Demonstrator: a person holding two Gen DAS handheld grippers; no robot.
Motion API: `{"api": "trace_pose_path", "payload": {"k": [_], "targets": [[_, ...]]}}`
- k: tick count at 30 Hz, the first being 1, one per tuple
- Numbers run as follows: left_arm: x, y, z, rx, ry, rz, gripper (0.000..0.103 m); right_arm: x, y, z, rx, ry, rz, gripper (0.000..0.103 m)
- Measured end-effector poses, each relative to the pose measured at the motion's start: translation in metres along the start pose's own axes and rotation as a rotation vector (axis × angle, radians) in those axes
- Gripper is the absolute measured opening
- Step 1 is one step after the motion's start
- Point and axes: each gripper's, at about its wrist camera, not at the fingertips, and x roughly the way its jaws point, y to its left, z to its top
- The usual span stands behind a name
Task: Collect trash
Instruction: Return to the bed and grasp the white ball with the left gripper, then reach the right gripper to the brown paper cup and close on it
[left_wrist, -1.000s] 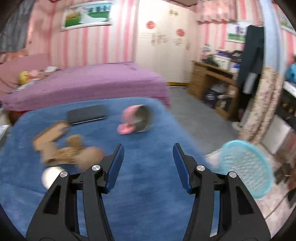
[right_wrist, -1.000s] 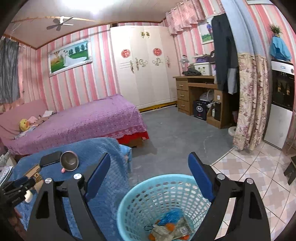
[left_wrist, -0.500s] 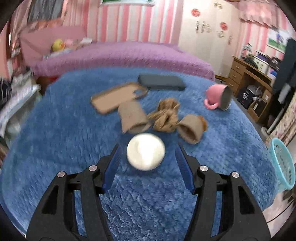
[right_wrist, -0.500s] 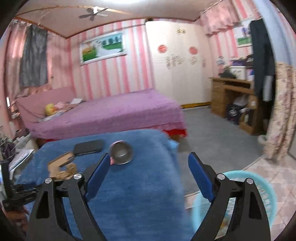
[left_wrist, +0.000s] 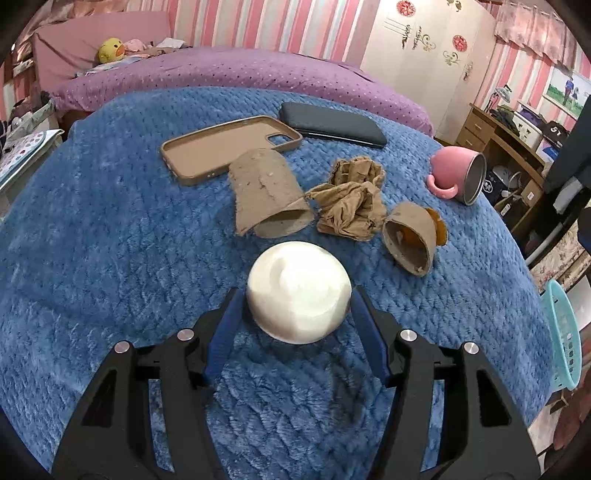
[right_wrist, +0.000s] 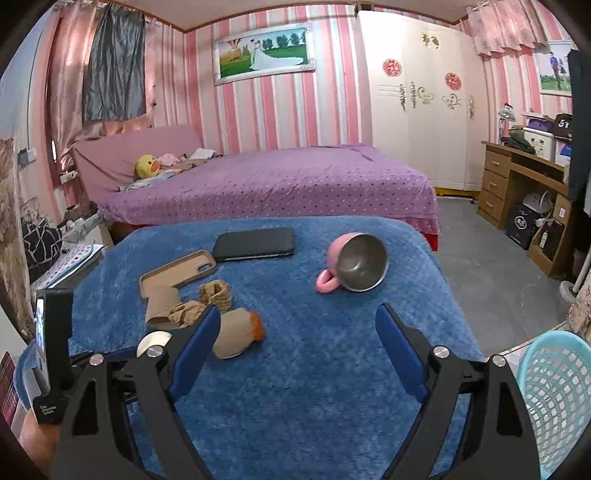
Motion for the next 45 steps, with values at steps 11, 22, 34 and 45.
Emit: {"api": "trace_pose_path", "payload": {"k": [11, 22, 34, 45], "targets": [[0.010, -0.010, 0.002, 0.030, 0.005, 0.037, 0.061, 0.014, 0.021, -0.001, -0.053, 0.030, 0.010, 0.085], [-0.004, -0.004, 0.008, 0.011, -0.035, 0.013, 0.061, 0.019, 0.032, -0.008, -0.089, 0.047, 0.005, 0.085], [-0.051, 0.027, 0.022, -0.038, -0.140, 0.026, 0.061, 0.026, 0.050, -0.011, -0.113, 0.057, 0.004, 0.085], [-0.060, 0.051, 0.022, -0.086, -0.144, 0.009, 0.061, 0.038, 0.078, -0.018, -0.183, 0.080, -0.018, 0.085]]}}
